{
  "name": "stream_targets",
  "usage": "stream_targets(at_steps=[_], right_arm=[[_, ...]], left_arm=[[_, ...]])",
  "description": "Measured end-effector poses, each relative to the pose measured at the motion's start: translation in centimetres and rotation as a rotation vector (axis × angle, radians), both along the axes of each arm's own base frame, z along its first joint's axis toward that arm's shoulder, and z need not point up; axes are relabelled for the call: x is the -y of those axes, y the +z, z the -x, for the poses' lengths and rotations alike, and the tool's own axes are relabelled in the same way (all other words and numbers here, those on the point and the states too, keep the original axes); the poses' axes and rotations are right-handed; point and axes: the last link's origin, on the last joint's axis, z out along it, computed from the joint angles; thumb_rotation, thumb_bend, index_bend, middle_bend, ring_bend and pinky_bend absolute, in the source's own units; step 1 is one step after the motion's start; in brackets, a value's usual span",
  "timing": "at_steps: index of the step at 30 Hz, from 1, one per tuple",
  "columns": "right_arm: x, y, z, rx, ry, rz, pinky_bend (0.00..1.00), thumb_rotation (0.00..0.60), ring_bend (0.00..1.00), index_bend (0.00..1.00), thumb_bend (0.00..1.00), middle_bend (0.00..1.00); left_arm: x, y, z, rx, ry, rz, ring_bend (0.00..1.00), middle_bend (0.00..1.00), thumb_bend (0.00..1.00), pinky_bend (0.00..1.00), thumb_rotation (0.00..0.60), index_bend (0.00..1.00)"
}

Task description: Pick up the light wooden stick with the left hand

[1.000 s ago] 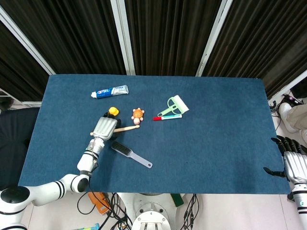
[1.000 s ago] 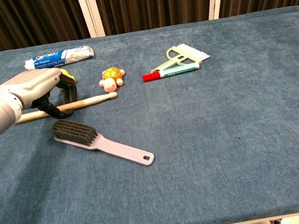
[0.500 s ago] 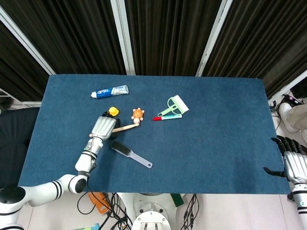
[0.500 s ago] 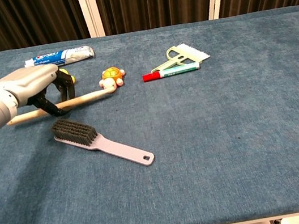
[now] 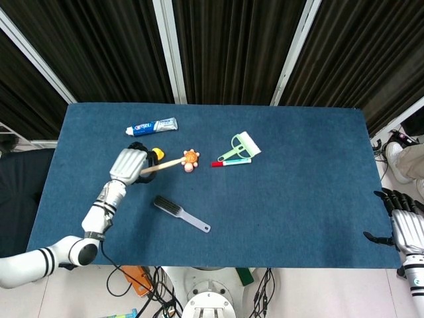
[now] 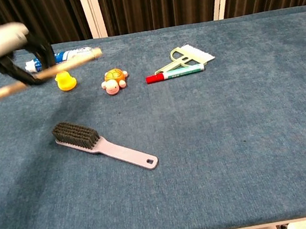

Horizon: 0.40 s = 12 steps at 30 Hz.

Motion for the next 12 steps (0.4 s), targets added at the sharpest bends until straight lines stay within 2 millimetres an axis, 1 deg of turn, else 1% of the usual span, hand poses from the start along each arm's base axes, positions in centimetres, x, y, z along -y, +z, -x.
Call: stream_targets(at_steps=[4, 8, 12], right_arm=[[-0.1, 0.1, 0.0, 0.0, -0.001, 0.005, 0.0, 0.6, 0.09, 0.2, 0.18, 0.14], [-0.1, 0.1, 0.0, 0.001, -0.002, 0.007, 0.0, 0.6, 0.09, 0.2, 0.18, 0.14], [-0.1, 0.0, 0.0, 0.002, 0.0, 0.006, 0.0, 0.6, 0.09, 0.2, 0.18, 0.14]], left_arm=[[0.2, 3.6, -1.3, 0.039, -0.027, -0.019, 0.32, 0.66, 0.46, 0.18, 0.6, 0.64], [0.9, 7.4, -3.1, 0.082, -0.069, -0.037, 0.32, 0.66, 0.46, 0.18, 0.6, 0.64], [1.6, 10.3, -4.4, 0.1, -0.109, -0.058, 0.32, 0.66, 0.46, 0.18, 0.6, 0.64]])
